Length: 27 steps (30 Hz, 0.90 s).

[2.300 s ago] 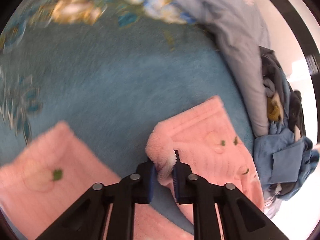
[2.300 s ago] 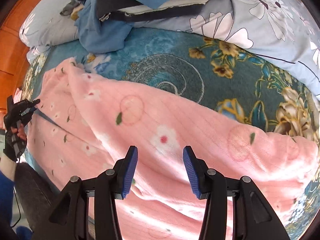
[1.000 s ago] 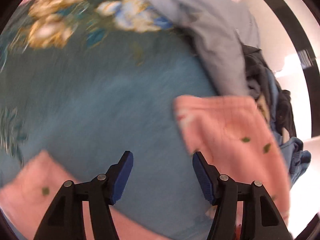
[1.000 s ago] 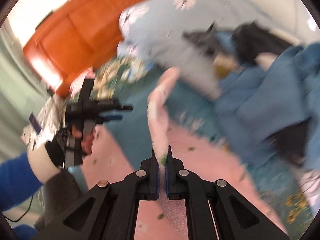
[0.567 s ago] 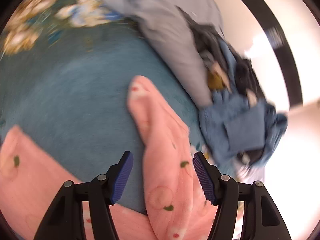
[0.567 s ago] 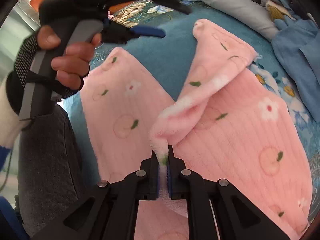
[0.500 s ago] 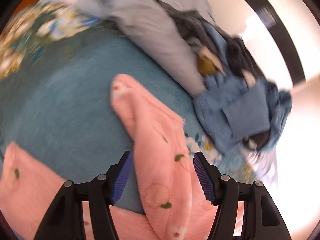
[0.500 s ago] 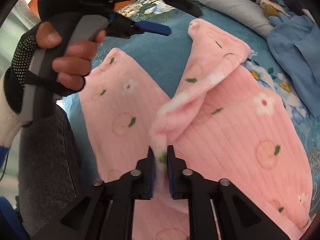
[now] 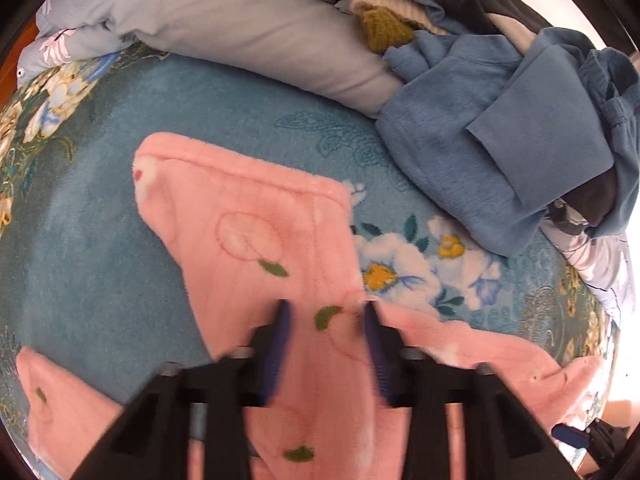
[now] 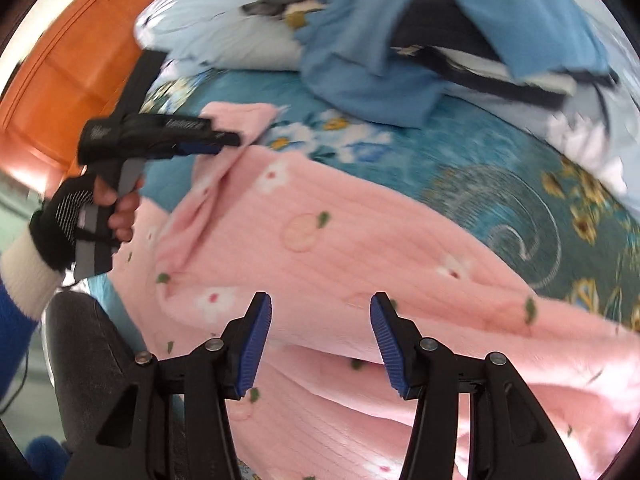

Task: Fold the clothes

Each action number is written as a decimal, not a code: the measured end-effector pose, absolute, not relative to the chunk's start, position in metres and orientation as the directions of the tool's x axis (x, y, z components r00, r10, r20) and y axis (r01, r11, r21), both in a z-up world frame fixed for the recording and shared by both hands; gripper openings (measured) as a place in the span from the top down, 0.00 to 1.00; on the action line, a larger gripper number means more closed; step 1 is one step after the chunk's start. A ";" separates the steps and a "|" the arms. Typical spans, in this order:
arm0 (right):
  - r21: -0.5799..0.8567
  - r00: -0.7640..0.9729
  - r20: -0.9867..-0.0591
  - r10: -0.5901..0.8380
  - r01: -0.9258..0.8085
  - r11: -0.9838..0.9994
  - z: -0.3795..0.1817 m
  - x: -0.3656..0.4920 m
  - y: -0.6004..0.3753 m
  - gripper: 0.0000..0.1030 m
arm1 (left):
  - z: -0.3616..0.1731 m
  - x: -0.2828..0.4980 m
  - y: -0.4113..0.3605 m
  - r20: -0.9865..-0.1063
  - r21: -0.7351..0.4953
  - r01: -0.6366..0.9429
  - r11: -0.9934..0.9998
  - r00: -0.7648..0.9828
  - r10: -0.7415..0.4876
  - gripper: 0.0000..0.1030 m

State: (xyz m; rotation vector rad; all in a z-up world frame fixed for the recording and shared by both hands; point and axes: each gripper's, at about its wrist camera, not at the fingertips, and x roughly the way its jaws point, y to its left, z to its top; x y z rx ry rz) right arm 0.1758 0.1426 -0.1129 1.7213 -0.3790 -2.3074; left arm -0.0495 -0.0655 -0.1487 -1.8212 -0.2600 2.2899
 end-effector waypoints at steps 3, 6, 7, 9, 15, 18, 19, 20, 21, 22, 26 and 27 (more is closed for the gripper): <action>0.381 -0.284 -0.890 -0.356 -0.034 -0.924 -0.120 0.169 0.154 0.49 | -0.141 -0.049 -0.084 -0.920 -0.311 -0.008 -0.950 -0.247 0.303 0.97; 0.392 -0.302 -0.884 -0.355 -0.069 -0.917 -0.117 0.169 0.168 0.49 | -0.121 -0.054 -0.102 -0.881 -0.390 0.027 -0.920 -0.302 0.365 0.97; 0.393 -0.313 -0.882 -0.353 -0.072 -0.917 -0.116 0.166 0.170 0.49 | -0.106 -0.060 -0.106 -0.854 -0.427 0.026 -0.904 -0.340 0.394 0.97; 0.394 -0.333 -0.876 -0.348 -0.078 -0.916 -0.114 0.160 0.174 0.49 | -0.067 -0.071 -0.115 -0.777 -0.506 -0.007 -0.863 -0.431 0.459 0.97; 0.365 -0.395 -0.865 -0.309 -0.074 -0.928 -0.099 0.151 0.188 0.49 | -0.008 -0.055 -0.192 -0.566 -0.653 -0.002 -0.757 -0.664 0.490 0.97; 0.359 -0.399 -0.867 -0.298 -0.086 -0.929 -0.102 0.153 0.195 0.49 | -0.063 -0.033 -0.245 -0.680 -0.622 0.228 -0.749 -0.632 0.372 1.00; 0.356 -0.387 -0.874 -0.294 -0.099 -0.929 -0.106 0.153 0.197 0.49 | -0.088 -0.024 -0.259 -0.723 -0.605 0.307 -0.735 -0.598 0.345 1.00; 0.353 -0.374 -0.881 -0.290 -0.112 -0.929 -0.111 0.153 0.198 0.49 | -0.113 -0.015 -0.272 -0.764 -0.582 0.383 -0.717 -0.560 0.321 1.00; 0.357 -0.365 -0.884 -0.293 -0.119 -0.927 -0.115 0.153 0.199 0.49 | -0.135 -0.004 -0.281 -0.789 -0.570 0.446 -0.690 -0.530 0.310 1.00; 0.360 -0.357 -0.886 -0.297 -0.125 -0.924 -0.119 0.153 0.200 0.49 | -0.152 0.007 -0.288 -0.801 -0.571 0.492 -0.657 -0.511 0.312 1.00; 0.324 -0.337 -0.904 -0.263 -0.139 -0.936 -0.124 0.147 0.205 0.49 | -0.182 0.020 -0.285 -0.805 -0.583 0.531 -0.615 -0.482 0.347 1.00; 0.321 -0.339 -0.905 -0.258 -0.145 -0.936 -0.124 0.146 0.207 0.49 | -0.182 0.016 -0.281 -0.801 -0.587 0.520 -0.620 -0.481 0.356 1.00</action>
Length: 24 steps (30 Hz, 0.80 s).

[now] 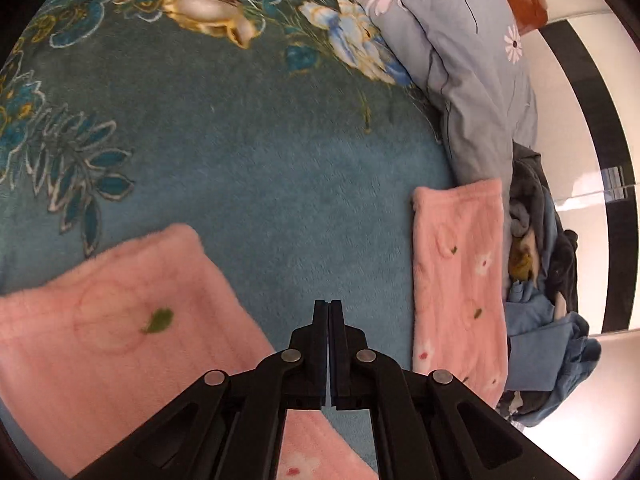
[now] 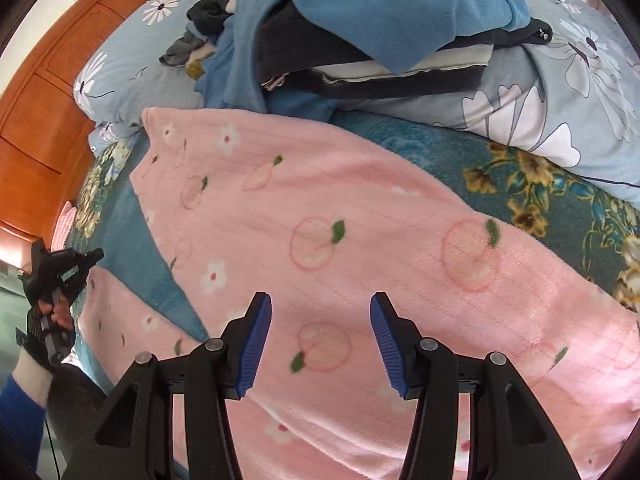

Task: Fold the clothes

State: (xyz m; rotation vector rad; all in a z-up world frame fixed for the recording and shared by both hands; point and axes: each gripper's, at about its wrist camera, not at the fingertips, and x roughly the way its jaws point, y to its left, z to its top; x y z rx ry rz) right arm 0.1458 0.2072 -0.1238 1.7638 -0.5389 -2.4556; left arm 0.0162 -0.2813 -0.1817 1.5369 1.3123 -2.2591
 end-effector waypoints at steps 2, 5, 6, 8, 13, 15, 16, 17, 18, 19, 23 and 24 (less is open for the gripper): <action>0.315 -0.342 -0.906 -0.248 -0.157 -0.936 -0.123 0.143 0.211 0.49 | -0.174 0.001 -0.274 -0.788 -0.602 0.485 -0.634 -0.488 0.374 1.00; 0.311 -0.347 -0.907 -0.240 -0.168 -0.935 -0.124 0.140 0.214 0.49 | -0.164 -0.026 -0.261 -0.774 -0.615 0.434 -0.658 -0.490 0.401 0.99; 0.310 -0.343 -0.909 -0.238 -0.172 -0.935 -0.126 0.139 0.214 0.49 | -0.162 -0.035 -0.256 -0.775 -0.613 0.420 -0.670 -0.484 0.406 0.99; 0.309 -0.335 -0.911 -0.239 -0.173 -0.935 -0.128 0.137 0.213 0.49 | -0.161 -0.052 -0.247 -0.785 -0.596 0.394 -0.700 -0.468 0.405 0.99; 0.287 -0.317 -0.921 -0.224 -0.168 -0.943 -0.130 0.137 0.210 0.49 | -0.162 -0.085 -0.238 -0.814 -0.551 0.373 -0.746 -0.436 0.383 0.83; 0.281 -0.313 -0.925 -0.215 -0.181 -0.943 -0.130 0.138 0.211 0.49 | -0.167 -0.097 -0.237 -0.825 -0.538 0.376 -0.755 -0.418 0.380 0.66; 0.277 -0.304 -0.929 -0.211 -0.195 -0.941 -0.132 0.139 0.212 0.49 | -0.170 -0.102 -0.236 -0.830 -0.531 0.374 -0.760 -0.411 0.378 0.65; 0.273 -0.294 -0.933 -0.206 -0.209 -0.939 -0.133 0.139 0.213 0.49 | -0.173 -0.106 -0.235 -0.834 -0.525 0.372 -0.765 -0.403 0.377 0.65; 0.276 -0.286 -0.936 -0.208 -0.223 -0.935 -0.134 0.139 0.212 0.49 | -0.175 -0.111 -0.234 -0.838 -0.520 0.369 -0.770 -0.395 0.377 0.64; 0.279 -0.277 -0.937 -0.210 -0.238 -0.930 -0.135 0.139 0.212 0.49 | -0.178 -0.115 -0.233 -0.840 -0.518 0.366 -0.773 -0.388 0.379 0.63; 0.282 -0.266 -0.939 -0.216 -0.245 -0.928 -0.135 0.140 0.203 0.49 | -0.188 -0.124 -0.231 -0.839 -0.522 0.351 -0.777 -0.373 0.395 0.65; 0.280 -0.263 -0.940 -0.216 -0.239 -0.930 -0.134 0.139 0.201 0.49 | -0.190 -0.126 -0.230 -0.839 -0.524 0.350 -0.777 -0.370 0.399 0.65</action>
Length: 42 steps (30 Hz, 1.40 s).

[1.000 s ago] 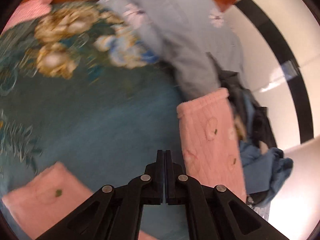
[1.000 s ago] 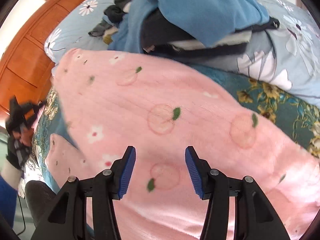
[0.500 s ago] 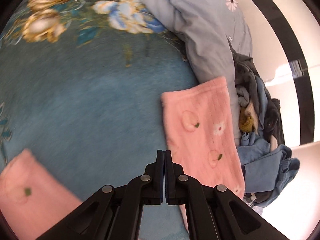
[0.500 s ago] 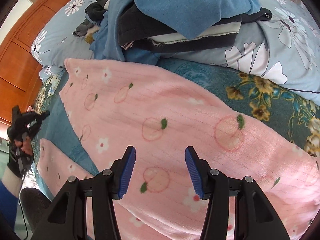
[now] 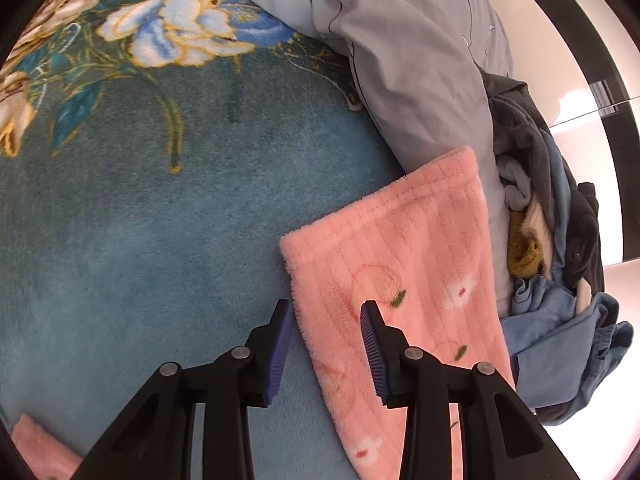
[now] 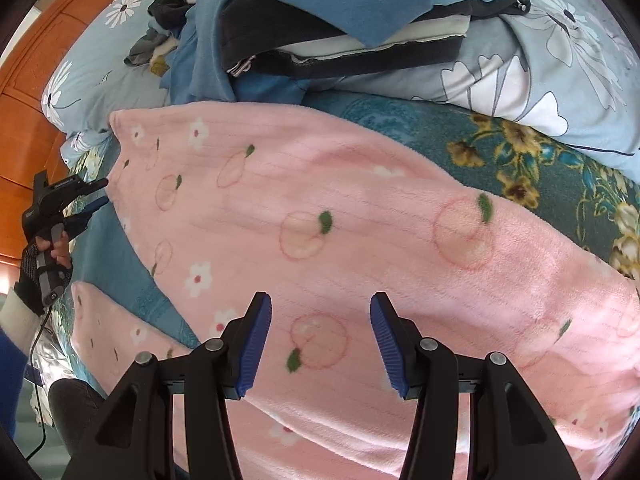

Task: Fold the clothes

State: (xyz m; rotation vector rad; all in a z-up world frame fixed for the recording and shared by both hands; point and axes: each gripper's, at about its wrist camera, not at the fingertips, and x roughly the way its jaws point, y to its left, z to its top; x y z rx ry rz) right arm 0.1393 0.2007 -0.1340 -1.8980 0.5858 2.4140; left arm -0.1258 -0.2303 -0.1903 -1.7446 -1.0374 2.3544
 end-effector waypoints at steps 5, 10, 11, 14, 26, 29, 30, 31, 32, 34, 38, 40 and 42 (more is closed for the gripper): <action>0.259 -0.255 -0.946 -0.200 -0.224 -0.940 -0.128 0.137 0.192 0.49 | -0.198 -0.127 -0.229 -0.815 -0.566 0.358 -0.742 -0.377 0.440 0.73; 0.261 -0.262 -0.945 -0.196 -0.242 -0.935 -0.126 0.133 0.193 0.49 | -0.195 -0.124 -0.231 -0.805 -0.580 0.366 -0.728 -0.392 0.445 0.96; 0.262 -0.264 -0.944 -0.196 -0.244 -0.934 -0.125 0.133 0.193 0.49 | -0.191 -0.122 -0.232 -0.802 -0.581 0.362 -0.729 -0.406 0.438 0.97; 0.266 -0.273 -0.942 -0.196 -0.250 -0.931 -0.124 0.131 0.195 0.49 | -0.169 -0.111 -0.239 -0.783 -0.589 0.350 -0.729 -0.470 0.407 0.97; 0.199 -0.312 -0.943 -0.115 -0.252 -0.947 -0.105 0.144 0.244 0.49 | -0.141 -0.042 -0.307 -0.792 -0.536 0.453 -0.712 -0.561 0.240 0.97; 0.156 -0.312 -0.948 -0.062 -0.287 -0.945 -0.099 0.151 0.276 0.49 | -0.151 -0.047 -0.303 -0.824 -0.491 0.473 -0.731 -0.524 0.214 0.97; 0.147 -0.307 -0.950 -0.051 -0.297 -0.944 -0.099 0.151 0.289 0.49 | -0.153 -0.047 -0.302 -0.831 -0.485 0.471 -0.737 -0.511 0.221 0.97; 0.138 -0.301 -0.953 -0.042 -0.305 -0.942 -0.099 0.151 0.301 0.49 | -0.154 -0.047 -0.300 -0.837 -0.478 0.466 -0.745 -0.500 0.225 0.97; 0.129 -0.281 -0.959 -0.039 -0.311 -0.941 -0.102 0.149 0.314 0.49 | -0.155 -0.047 -0.297 -0.840 -0.472 0.460 -0.752 -0.494 0.225 0.97; 0.105 -0.239 -0.971 -0.029 -0.313 -0.944 -0.110 0.144 0.332 0.49 | -0.153 -0.044 -0.295 -0.837 -0.471 0.454 -0.757 -0.500 0.222 0.97; 0.151 -0.203 -0.974 -0.100 -0.255 -0.955 -0.130 0.122 0.336 0.49 | -0.147 -0.036 -0.296 -0.833 -0.475 0.456 -0.753 -0.510 0.217 0.97; 0.196 -0.183 -0.969 -0.166 -0.159 -0.968 -0.139 0.105 0.314 0.49 | -0.143 -0.034 -0.296 -0.832 -0.475 0.458 -0.751 -0.512 0.214 0.97; 0.203 -0.138 -0.971 -0.194 -0.059 -0.977 -0.150 0.089 0.287 0.49 | -0.138 -0.033 -0.295 -0.834 -0.467 0.454 -0.758 -0.512 0.207 0.97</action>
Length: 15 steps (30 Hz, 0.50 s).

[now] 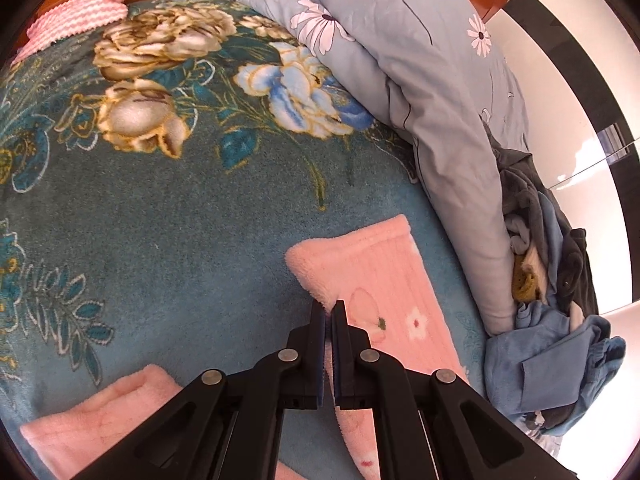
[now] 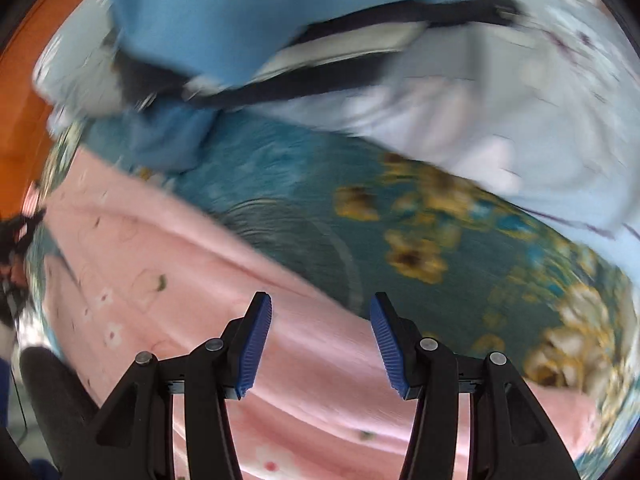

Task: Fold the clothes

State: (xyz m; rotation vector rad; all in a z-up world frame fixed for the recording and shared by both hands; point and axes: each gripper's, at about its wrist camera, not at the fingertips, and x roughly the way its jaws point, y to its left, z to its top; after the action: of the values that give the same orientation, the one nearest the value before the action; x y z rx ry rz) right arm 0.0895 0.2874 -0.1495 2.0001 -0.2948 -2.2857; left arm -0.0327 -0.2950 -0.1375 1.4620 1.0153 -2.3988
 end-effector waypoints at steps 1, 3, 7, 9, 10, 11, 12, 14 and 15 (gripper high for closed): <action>0.177 -0.123 -0.977 -0.175 -0.011 -0.984 -0.154 0.082 0.275 0.49 | -0.135 -0.032 -0.294 -0.835 -0.463 0.453 -0.762 -0.512 0.204 0.97; 0.167 -0.104 -0.980 -0.168 0.023 -0.986 -0.163 0.071 0.265 0.49 | -0.132 -0.032 -0.293 -0.837 -0.459 0.450 -0.766 -0.509 0.203 0.97; 0.159 -0.082 -0.983 -0.163 0.049 -0.986 -0.173 0.059 0.255 0.52 | -0.131 -0.031 -0.290 -0.842 -0.451 0.449 -0.771 -0.502 0.200 0.97; 0.177 -0.082 -0.980 -0.180 0.046 -0.983 -0.173 0.059 0.253 0.87 | -0.131 -0.029 -0.290 -0.845 -0.447 0.451 -0.772 -0.497 0.199 0.97; 0.165 -0.081 -0.982 -0.169 0.053 -0.985 -0.172 0.059 0.251 0.92 | -0.131 -0.029 -0.290 -0.846 -0.445 0.452 -0.773 -0.494 0.198 0.97; 0.154 -0.083 -0.984 -0.159 0.065 -0.986 -0.170 0.058 0.248 0.94 | -0.131 -0.028 -0.290 -0.848 -0.444 0.454 -0.773 -0.493 0.197 0.97; 0.143 -0.086 -0.985 -0.150 0.076 -0.987 -0.168 0.058 0.246 0.96 | -0.131 -0.028 -0.290 -0.848 -0.442 0.454 -0.774 -0.494 0.195 0.97; 0.090 -0.161 -0.982 -0.103 0.081 -0.993 -0.146 0.047 0.247 0.97 | -0.128 -0.029 -0.289 -0.841 -0.445 0.445 -0.777 -0.507 0.192 0.97; 0.063 -0.219 -0.973 -0.078 0.075 -0.995 -0.131 0.040 0.249 0.97 | -0.126 -0.030 -0.287 -0.837 -0.448 0.440 -0.778 -0.513 0.193 0.97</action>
State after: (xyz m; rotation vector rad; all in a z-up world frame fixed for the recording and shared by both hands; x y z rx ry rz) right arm 0.0395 0.2495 -0.1308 1.8981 -0.0028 -2.3790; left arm -0.0299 -0.2874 -0.1261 1.4615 0.9713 -2.4189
